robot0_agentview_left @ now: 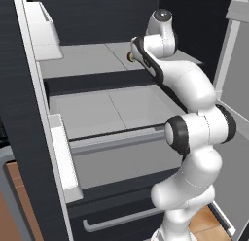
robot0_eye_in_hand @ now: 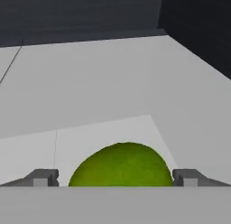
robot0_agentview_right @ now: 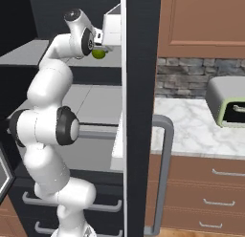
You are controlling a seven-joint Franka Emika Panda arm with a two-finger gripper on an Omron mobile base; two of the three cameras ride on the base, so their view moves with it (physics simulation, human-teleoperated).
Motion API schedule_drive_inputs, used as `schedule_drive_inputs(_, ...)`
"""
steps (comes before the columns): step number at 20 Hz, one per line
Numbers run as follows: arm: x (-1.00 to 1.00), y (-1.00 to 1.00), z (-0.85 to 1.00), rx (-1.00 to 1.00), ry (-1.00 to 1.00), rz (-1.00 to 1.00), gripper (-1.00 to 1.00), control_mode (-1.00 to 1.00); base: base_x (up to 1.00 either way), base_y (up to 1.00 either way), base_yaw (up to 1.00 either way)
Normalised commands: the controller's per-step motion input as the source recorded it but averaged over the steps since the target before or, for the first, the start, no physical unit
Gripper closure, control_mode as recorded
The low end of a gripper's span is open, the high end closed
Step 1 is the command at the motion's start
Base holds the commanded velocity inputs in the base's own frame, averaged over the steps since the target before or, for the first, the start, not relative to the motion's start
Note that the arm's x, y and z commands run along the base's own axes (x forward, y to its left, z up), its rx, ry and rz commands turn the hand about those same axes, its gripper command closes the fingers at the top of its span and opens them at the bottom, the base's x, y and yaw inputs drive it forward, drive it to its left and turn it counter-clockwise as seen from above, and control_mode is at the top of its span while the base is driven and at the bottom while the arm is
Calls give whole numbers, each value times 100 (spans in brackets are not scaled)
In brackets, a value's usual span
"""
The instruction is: Gather the mushroom and lime from the fridge and place them on a tray on the dining counter. Then gather the chicken drumsticks from the fridge and place them on the other tray.
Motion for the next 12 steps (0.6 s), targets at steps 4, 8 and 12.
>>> schedule_drive_inputs(4, 17, 0, -3, 0, 1, 0, -100, -100, 0, 0, 0)
schedule_drive_inputs(8, -12, 1, -13, 0, 0, 0, -100, -100, 0, 0, 0)
schedule_drive_inputs(12, -12, 0, -15, 0, -1, 0, -100, -100, 0, 0, 0)
